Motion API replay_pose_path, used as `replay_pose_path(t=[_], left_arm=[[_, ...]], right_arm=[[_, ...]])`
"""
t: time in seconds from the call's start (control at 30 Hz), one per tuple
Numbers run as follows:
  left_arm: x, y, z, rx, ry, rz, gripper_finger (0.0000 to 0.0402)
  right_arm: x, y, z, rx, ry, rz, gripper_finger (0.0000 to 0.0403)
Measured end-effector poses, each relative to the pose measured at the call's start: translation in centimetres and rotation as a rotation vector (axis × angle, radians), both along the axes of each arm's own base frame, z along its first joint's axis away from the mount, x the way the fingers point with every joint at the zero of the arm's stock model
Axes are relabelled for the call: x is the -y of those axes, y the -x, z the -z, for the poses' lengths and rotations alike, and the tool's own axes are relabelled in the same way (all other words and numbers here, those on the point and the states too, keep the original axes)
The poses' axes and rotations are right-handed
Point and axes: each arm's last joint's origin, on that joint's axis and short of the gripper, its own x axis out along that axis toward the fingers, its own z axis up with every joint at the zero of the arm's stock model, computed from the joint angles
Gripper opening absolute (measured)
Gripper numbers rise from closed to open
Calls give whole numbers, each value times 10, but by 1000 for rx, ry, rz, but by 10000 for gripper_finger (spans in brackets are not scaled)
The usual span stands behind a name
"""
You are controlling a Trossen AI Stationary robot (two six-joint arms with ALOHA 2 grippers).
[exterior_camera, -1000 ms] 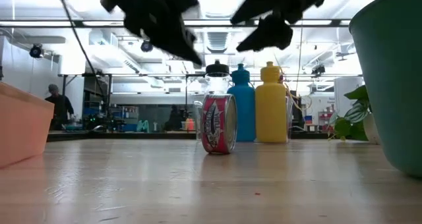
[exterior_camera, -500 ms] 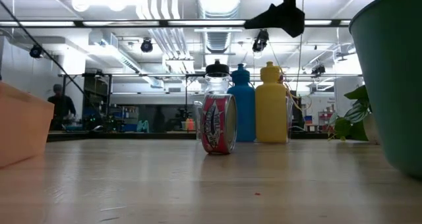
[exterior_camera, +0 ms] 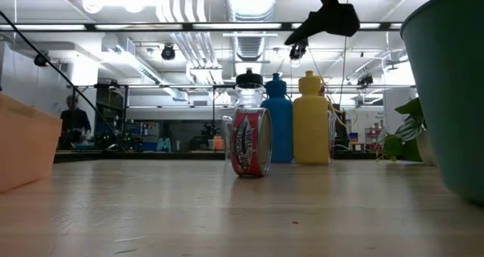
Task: Pick & Place Food Item
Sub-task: Put the red tuna can into the green bin
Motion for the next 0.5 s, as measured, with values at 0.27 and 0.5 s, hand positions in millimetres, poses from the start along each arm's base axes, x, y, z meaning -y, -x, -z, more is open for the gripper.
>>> replay_pose_path(t=[0.27, 0.5], left_arm=[[-1, 4, 9, -101, -118, 49, 1], [-1, 10, 18, -213, -206, 112, 1]], right_arm=[[-7, -36, -9, -124, -251, 296, 370], [-18, -84, 17, -196, -351, 409, 370]])
